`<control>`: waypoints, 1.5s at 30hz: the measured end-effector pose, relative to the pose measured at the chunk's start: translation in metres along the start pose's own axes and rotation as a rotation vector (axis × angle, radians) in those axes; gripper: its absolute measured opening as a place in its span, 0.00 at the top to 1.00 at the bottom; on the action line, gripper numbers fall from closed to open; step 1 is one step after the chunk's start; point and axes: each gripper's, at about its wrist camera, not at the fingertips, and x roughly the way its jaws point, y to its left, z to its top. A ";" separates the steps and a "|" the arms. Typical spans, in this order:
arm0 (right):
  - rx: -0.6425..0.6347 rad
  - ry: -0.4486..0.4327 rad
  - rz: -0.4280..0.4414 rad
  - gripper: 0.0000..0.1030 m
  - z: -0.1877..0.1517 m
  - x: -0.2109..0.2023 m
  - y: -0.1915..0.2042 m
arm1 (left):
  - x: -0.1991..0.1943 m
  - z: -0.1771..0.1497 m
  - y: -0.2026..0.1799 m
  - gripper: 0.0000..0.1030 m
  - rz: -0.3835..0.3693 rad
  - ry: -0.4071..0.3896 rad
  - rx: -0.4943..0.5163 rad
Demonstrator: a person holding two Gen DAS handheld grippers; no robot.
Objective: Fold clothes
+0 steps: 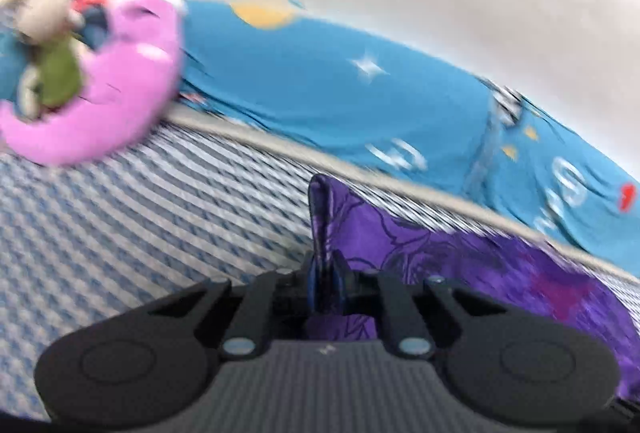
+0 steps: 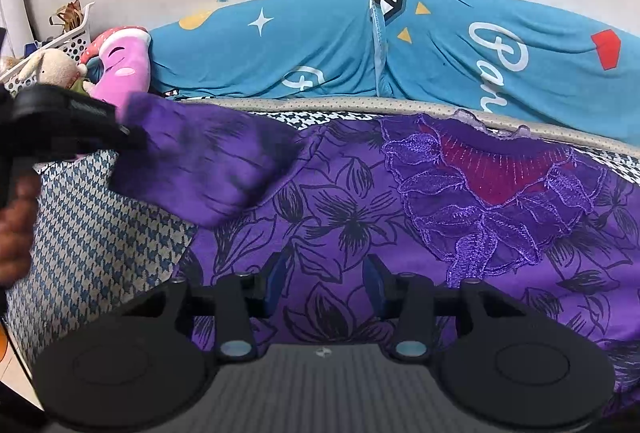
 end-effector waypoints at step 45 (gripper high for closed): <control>-0.109 0.041 0.267 0.58 -0.018 0.028 0.055 | 0.021 0.040 0.160 0.50 0.454 0.029 -0.268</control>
